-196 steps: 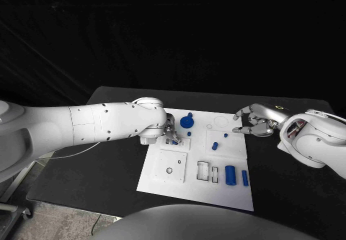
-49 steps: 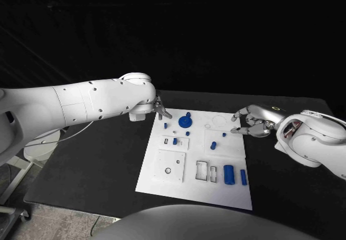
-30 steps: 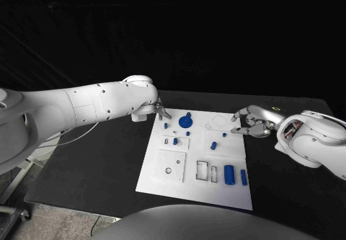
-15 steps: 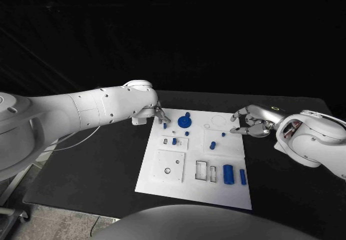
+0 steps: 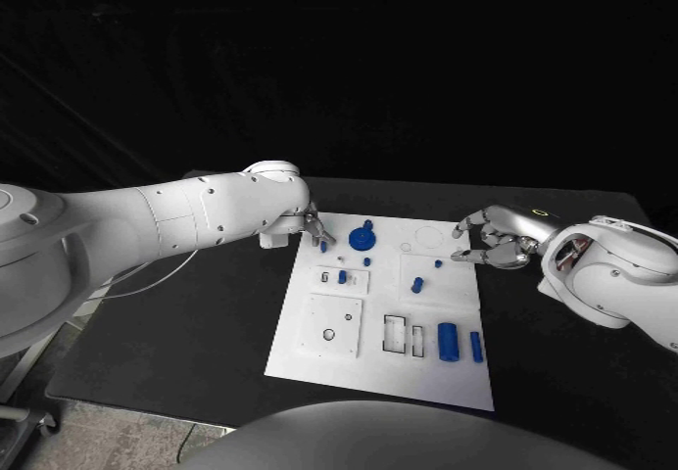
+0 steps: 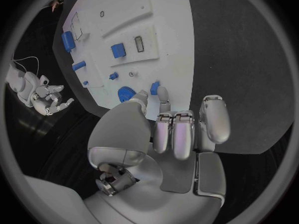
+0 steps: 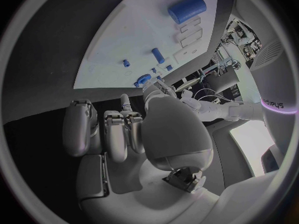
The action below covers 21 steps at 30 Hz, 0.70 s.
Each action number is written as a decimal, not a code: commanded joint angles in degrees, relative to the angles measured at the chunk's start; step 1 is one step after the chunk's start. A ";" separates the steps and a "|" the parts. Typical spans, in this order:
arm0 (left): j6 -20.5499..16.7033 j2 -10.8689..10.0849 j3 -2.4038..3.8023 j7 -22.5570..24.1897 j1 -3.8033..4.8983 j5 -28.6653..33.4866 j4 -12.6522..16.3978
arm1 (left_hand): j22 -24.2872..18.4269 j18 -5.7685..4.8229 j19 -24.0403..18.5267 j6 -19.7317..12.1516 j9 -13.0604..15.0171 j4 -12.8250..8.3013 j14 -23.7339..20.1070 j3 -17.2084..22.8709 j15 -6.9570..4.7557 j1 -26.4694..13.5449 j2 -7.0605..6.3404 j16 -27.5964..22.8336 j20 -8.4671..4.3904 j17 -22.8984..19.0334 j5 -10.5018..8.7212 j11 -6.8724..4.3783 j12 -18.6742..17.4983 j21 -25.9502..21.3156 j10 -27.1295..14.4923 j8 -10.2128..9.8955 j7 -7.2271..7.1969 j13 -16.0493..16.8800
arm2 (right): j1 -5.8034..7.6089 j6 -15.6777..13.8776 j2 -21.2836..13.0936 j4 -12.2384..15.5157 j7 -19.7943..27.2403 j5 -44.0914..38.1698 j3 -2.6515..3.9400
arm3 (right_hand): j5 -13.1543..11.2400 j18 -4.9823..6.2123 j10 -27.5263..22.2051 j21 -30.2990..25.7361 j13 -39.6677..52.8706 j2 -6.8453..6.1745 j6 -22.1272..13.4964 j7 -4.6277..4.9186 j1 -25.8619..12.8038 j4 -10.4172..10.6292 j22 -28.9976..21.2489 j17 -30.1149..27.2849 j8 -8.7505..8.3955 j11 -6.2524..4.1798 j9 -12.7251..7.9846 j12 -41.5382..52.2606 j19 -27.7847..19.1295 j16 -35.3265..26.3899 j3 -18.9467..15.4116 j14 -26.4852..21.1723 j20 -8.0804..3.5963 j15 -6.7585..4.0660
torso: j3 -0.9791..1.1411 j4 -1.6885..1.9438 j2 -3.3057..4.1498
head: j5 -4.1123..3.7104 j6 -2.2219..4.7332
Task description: Assemble the parts on the task board
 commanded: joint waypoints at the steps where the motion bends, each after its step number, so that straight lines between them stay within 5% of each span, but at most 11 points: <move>1: 0.84 0.06 0.05 0.87 -0.05 0.37 0.01 | 3.37 0.17 -0.37 -0.33 0.11 -0.01 6.03 -0.23 0.04 0.79 -0.08 0.14 -0.06 15.09 0.55 0.32 -0.08 -0.32 5.89 -0.32 0.00 15.09 | -0.03 0.22 0.00 0.04 0.11 -0.14 0.00 | 0.38 0.22 6.01 -0.20 15.08 0.59 0.37 -0.03 -0.19 -0.34 10.15 15.06 -0.31 0.56 -0.05 0.22 -0.26 0.19 -0.11 5.99 -0.12 0.25 | 0.02 -0.02 -0.01 | 0.06 -0.01; 11: 1.12 0.07 0.04 0.97 -0.16 0.45 -0.03 | 3.31 0.29 -0.79 -0.47 0.31 -0.15 6.03 -0.32 0.15 2.46 0.21 0.14 0.08 15.09 4.27 0.37 -0.08 -0.86 5.89 -0.74 -0.01 15.09 | -0.03 0.18 0.04 -0.02 0.05 -0.14 0.00 | 0.40 0.23 6.01 -0.22 15.08 0.61 0.38 -0.03 -0.19 -0.35 10.15 15.06 -0.31 0.56 -0.06 0.22 -0.26 0.19 -0.11 5.99 -0.12 0.25 | 0.02 -0.04 0.00 | 0.01 -0.01; 21: 1.14 0.17 0.04 1.27 -0.32 0.56 -0.22 | 3.13 0.40 -1.21 -0.71 0.20 -0.21 6.03 -0.18 0.20 3.41 0.39 0.14 0.14 15.09 6.05 0.41 -0.08 -1.34 5.89 -1.25 0.03 15.09 | -0.03 0.06 -0.08 0.03 0.01 -0.14 0.00 | 0.40 0.23 6.01 -0.22 15.08 0.61 0.38 -0.03 -0.19 -0.35 10.15 15.06 -0.31 0.56 -0.06 0.22 -0.26 0.19 -0.11 5.99 -0.12 0.25 | 0.02 -0.05 0.05 | -0.05 -0.01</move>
